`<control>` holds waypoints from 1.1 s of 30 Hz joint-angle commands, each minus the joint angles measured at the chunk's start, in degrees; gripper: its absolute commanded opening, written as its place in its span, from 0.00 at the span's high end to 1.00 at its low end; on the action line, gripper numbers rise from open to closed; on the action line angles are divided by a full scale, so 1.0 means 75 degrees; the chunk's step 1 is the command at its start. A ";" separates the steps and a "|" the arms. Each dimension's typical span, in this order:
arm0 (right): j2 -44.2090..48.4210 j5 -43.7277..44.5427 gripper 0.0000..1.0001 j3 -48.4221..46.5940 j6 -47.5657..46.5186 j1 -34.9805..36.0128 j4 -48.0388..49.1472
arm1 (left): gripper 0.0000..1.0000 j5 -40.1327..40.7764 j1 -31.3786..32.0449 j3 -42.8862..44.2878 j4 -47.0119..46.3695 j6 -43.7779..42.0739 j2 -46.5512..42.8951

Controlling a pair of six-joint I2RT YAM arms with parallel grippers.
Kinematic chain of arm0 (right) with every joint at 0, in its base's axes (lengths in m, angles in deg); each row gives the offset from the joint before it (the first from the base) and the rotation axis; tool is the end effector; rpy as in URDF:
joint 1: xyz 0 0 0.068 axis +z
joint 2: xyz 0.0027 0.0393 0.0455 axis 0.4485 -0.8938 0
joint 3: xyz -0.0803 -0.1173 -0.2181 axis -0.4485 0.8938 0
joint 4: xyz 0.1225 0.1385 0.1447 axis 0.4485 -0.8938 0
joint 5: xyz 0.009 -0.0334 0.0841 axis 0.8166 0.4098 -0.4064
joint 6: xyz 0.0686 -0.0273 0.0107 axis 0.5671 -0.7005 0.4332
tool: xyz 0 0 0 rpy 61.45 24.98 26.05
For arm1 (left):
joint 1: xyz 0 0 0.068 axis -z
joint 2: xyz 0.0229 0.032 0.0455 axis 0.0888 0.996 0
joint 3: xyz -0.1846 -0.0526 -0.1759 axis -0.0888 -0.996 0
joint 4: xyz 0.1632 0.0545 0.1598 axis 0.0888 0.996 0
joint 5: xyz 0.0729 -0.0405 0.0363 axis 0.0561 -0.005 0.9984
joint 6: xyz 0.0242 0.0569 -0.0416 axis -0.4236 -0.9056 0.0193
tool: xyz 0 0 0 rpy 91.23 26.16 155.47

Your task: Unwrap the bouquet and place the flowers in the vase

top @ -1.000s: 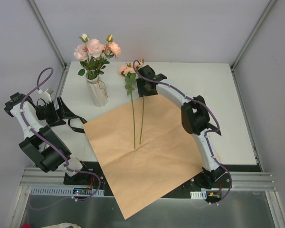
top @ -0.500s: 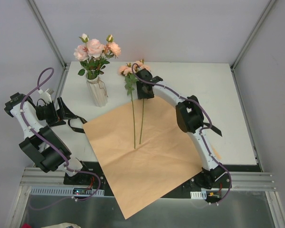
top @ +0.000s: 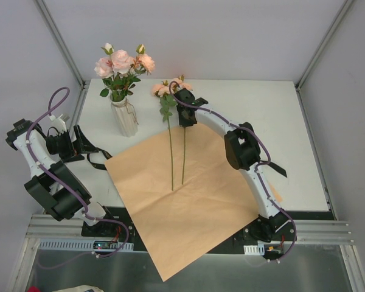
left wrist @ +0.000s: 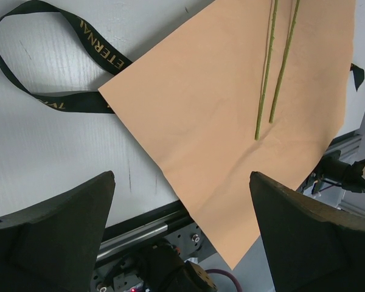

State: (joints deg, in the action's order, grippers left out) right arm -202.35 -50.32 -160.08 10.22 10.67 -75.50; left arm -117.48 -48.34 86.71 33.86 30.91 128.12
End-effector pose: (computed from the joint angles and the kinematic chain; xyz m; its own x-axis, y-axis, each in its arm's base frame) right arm 0.4259 0.3092 0.1532 -0.6952 -0.3353 -0.6358 -0.3924 0.9182 -0.0552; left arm 0.2060 0.1305 0.2646 -0.7962 -0.2866 -0.5328 0.0471 0.8487 -0.5268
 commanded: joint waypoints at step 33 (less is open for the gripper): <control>0.6682 -0.1010 0.99 0.5115 -0.3810 0.2088 1.2136 | 0.08 -0.0430 -0.0070 0.0240 0.0494 -0.0163 -0.0045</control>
State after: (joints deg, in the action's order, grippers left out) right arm -150.81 -49.25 -122.46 -2.76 22.69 -14.30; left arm -117.94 -48.34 86.45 35.30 30.54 127.90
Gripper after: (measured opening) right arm 0.033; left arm 0.921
